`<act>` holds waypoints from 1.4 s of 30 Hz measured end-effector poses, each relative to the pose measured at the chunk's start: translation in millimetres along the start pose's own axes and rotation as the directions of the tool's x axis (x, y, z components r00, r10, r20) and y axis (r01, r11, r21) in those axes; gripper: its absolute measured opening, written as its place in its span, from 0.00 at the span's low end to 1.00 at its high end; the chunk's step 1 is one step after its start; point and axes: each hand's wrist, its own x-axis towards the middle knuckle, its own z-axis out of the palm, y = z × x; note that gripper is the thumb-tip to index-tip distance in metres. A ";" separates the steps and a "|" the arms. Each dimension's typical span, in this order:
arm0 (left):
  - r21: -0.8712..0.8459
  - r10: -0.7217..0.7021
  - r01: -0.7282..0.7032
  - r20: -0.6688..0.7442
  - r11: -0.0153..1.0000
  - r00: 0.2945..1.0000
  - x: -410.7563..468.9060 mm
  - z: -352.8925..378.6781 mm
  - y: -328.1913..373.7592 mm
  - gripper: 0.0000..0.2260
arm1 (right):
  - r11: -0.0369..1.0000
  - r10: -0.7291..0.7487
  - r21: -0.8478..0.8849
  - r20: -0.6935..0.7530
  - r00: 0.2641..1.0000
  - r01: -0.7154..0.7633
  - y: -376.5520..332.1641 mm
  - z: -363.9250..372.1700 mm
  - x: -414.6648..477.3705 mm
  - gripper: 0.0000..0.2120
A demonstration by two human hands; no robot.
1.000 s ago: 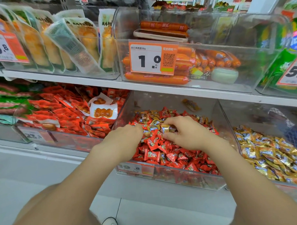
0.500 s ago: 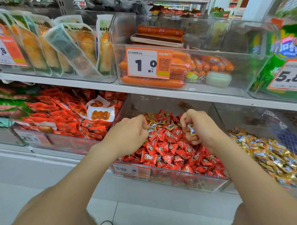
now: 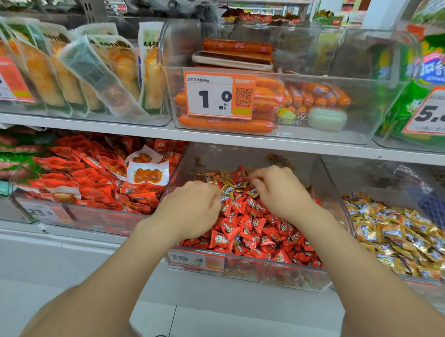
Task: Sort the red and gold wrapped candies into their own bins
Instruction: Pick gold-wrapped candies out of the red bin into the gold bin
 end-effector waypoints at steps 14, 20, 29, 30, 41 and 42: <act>0.115 0.004 -0.010 0.055 0.993 0.998 41.7 12.3 2.3 0.11 | 0.939 -0.076 -0.269 0.450 0.890 0.216 8.9 4.5 22.0 0.34; 0.142 0.031 -0.073 0.281 0.987 0.959 52.5 20.2 -4.9 0.20 | 0.981 -0.038 -0.172 0.267 0.963 0.087 13.2 2.2 22.6 0.14; 0.037 0.051 -0.056 0.125 0.998 0.991 55.8 15.6 -1.2 0.11 | 0.983 0.033 0.175 0.115 0.993 -0.053 14.1 -19.6 5.7 0.18; -0.016 0.048 -0.047 0.095 0.999 0.994 53.5 13.5 -1.1 0.10 | 0.975 0.047 0.209 0.134 0.990 -0.075 13.3 -21.2 3.3 0.17; -0.210 -0.060 0.030 -0.138 0.977 0.989 40.7 11.3 -5.1 0.24 | 0.972 0.136 0.181 0.076 0.988 -0.148 7.5 -22.3 6.5 0.15; -0.207 -0.056 0.031 -0.118 0.978 0.991 42.7 13.2 -7.0 0.21 | 0.983 0.100 0.146 0.066 0.993 -0.108 5.7 -21.0 7.0 0.10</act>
